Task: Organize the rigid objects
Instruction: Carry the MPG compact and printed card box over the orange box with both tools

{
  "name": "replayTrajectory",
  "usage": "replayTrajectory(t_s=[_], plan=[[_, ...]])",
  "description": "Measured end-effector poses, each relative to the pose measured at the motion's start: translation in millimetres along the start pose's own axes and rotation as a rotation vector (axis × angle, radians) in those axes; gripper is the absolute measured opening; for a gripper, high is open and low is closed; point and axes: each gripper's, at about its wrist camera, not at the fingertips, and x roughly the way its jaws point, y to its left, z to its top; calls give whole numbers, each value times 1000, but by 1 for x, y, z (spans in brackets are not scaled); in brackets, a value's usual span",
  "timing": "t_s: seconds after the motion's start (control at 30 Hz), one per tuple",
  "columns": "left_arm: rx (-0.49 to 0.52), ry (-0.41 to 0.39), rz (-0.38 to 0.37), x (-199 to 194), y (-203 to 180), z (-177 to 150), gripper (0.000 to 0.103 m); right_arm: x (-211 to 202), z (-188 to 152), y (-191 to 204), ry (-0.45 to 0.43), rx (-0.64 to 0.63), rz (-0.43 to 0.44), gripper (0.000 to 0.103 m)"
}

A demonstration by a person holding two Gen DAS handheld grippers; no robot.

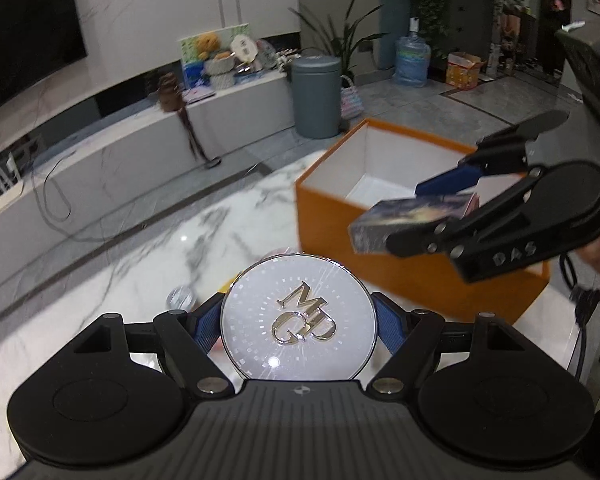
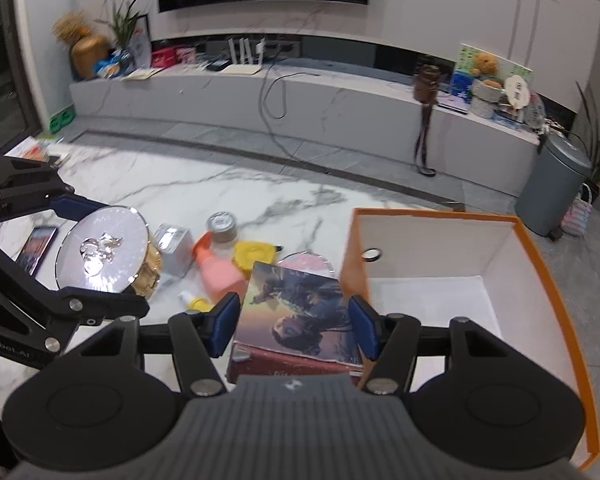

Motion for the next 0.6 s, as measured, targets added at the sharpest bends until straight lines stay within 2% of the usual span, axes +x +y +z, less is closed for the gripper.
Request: replayTrajectory(t_s=[0.3,0.6], plan=[[75,-24,-51,25,-41,47,88,-20,-8,-55,-39,134,-76,59],[132,-5,-88,58,-67,71,88,-17,-27,-107,-11,246,-162,59]])
